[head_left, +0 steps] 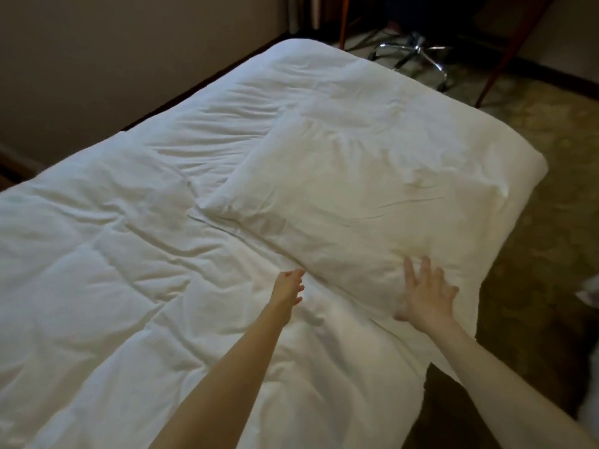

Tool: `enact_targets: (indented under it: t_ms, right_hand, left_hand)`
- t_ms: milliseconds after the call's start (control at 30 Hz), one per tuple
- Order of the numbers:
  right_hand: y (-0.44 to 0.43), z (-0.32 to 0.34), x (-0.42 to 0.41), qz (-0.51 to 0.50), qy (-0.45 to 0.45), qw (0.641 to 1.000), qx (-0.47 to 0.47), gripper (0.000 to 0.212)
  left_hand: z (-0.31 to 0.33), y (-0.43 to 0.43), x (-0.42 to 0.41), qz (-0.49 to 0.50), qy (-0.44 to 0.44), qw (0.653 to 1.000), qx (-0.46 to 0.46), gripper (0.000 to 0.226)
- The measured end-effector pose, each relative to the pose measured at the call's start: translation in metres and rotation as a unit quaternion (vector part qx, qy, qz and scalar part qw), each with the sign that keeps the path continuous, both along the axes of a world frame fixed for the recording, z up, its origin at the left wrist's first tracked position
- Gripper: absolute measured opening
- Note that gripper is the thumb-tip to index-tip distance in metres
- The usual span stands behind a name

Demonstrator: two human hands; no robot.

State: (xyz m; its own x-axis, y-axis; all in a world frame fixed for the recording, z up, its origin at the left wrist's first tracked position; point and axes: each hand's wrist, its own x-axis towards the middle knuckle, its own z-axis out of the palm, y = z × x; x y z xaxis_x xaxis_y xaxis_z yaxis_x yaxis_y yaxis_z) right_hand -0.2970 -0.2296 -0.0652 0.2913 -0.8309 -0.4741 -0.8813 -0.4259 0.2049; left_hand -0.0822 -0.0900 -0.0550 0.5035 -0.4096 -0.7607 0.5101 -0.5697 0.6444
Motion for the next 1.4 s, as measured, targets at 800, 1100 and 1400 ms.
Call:
enact_targets:
  t_ms: [800, 1100, 1400]
  right_hand:
    - [0.040, 0.129, 0.065, 0.332, -0.247, 0.905, 0.099, 0.030]
    - [0.142, 0.161, 0.103, 0.274, -0.419, 0.852, 0.153, 0.037]
    - [0.231, 0.196, 0.120, 0.293, -0.573, 0.752, 0.143, 0.033]
  left_hand:
    - [0.042, -0.036, -0.009, 0.079, 0.205, 0.959, -0.179, 0.066]
    - [0.123, 0.043, 0.037, 0.095, -0.147, 0.975, -0.134, 0.036]
    - [0.193, 0.177, 0.067, 0.086, -0.268, 0.953, -0.115, 0.024]
